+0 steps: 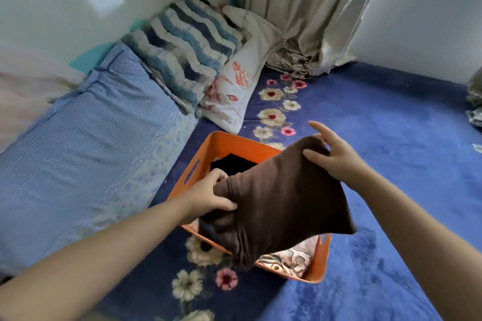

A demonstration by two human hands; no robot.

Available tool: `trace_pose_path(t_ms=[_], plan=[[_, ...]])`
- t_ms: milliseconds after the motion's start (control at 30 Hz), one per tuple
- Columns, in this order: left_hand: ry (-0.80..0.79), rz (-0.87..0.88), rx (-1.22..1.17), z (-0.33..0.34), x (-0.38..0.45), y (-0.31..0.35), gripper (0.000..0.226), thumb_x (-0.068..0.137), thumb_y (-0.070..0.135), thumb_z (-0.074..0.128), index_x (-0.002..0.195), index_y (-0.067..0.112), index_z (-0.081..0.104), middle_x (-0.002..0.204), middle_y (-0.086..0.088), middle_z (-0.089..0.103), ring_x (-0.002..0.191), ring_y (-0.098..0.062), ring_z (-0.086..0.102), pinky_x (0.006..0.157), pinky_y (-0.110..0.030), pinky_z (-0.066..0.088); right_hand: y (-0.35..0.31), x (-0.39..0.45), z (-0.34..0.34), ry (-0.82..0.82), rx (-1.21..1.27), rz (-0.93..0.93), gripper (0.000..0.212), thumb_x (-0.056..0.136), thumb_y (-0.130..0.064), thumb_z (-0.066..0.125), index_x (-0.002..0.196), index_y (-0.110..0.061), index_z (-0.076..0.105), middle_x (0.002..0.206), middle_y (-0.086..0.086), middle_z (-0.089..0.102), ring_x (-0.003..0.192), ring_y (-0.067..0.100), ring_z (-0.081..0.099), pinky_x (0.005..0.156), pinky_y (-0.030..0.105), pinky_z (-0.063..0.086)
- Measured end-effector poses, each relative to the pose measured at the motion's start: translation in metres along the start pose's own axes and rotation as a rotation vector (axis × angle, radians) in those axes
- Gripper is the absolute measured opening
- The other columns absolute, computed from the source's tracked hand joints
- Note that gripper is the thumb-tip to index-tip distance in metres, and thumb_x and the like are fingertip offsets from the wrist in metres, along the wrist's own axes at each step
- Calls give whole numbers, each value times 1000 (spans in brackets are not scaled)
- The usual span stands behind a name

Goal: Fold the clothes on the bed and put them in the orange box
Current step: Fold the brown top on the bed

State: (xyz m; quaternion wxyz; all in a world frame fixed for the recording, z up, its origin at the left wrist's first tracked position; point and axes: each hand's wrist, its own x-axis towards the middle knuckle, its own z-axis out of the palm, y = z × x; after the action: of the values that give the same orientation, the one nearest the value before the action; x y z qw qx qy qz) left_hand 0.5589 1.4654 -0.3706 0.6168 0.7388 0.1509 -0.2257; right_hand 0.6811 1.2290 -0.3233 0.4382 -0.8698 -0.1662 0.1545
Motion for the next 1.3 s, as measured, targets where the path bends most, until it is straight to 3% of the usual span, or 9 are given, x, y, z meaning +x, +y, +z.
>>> trace_pose_path(t_ms=[67, 133, 267, 467, 567, 800, 967, 1167, 1300], plan=[[32, -22, -69, -5, 16, -26, 64, 69, 3, 75, 119, 27, 43, 113, 4, 52, 100, -15, 57, 79, -23, 50, 5, 23, 23, 14, -107, 52, 60, 87, -18, 63, 141, -21, 35, 132, 1, 47, 123, 18, 44, 97, 23, 33], [22, -77, -146, -13, 34, -53, 72, 59, 14, 78, 123, 25, 48, 120, 2, 57, 108, -20, 58, 89, -34, 50, 10, 51, 48, 11, -202, 116, 55, 85, -23, 66, 134, -13, 46, 128, 5, 53, 121, 20, 47, 90, 20, 33], [-37, -302, -182, -17, 51, -77, 47, 50, 18, 74, 97, 13, 66, 105, -13, 69, 99, -31, 64, 93, -41, 50, 8, 87, 77, -107, -393, 24, 39, 83, -27, 67, 117, -9, 61, 111, 7, 62, 107, 21, 54, 76, 20, 32], [-158, -727, -108, -41, 86, -104, 40, 71, 16, 75, 107, 6, 62, 103, -12, 64, 96, -30, 59, 64, -29, 49, 14, 154, 140, -354, -489, -97, 41, 86, -27, 64, 122, -10, 59, 117, 8, 63, 108, 24, 55, 88, 28, 40], [-123, -846, -29, -49, 100, -115, 61, 68, 31, 77, 121, 7, 55, 121, -12, 56, 110, -31, 53, 90, -36, 46, 21, 176, 173, -413, -550, -116, 41, 87, -28, 62, 123, -10, 56, 116, 10, 62, 107, 27, 55, 89, 33, 42], [66, -716, 525, -43, 106, -112, 48, 87, 22, 57, 131, 6, 45, 131, -11, 53, 119, -27, 52, 94, -27, 42, 40, 176, 200, -423, -803, -248, 53, 95, -36, 48, 142, -15, 33, 134, 9, 50, 117, 28, 50, 93, 34, 40], [53, -563, 860, -38, 84, -103, 36, 97, 28, 43, 124, 7, 33, 123, -11, 56, 113, -26, 55, 83, -31, 42, 67, 127, 180, -188, -920, -383, 48, 73, -34, 71, 116, -12, 65, 118, 15, 63, 104, 35, 63, 81, 47, 52], [-108, -618, 1232, -36, 74, -89, 47, 92, 4, 44, 137, 6, 33, 133, -11, 49, 119, -27, 51, 91, -34, 46, 95, 79, 199, -170, -951, -143, 62, 88, -59, 28, 127, -19, 55, 138, 17, 47, 128, 35, 42, 103, 55, 30], [-141, -592, 1313, -38, 74, -89, 40, 93, 2, 40, 133, 6, 40, 132, -9, 52, 119, -25, 53, 90, -33, 47, 93, 86, 218, -211, -929, -2, 68, 91, -62, 2, 131, -22, 40, 136, 19, 49, 121, 38, 51, 93, 55, 41]])
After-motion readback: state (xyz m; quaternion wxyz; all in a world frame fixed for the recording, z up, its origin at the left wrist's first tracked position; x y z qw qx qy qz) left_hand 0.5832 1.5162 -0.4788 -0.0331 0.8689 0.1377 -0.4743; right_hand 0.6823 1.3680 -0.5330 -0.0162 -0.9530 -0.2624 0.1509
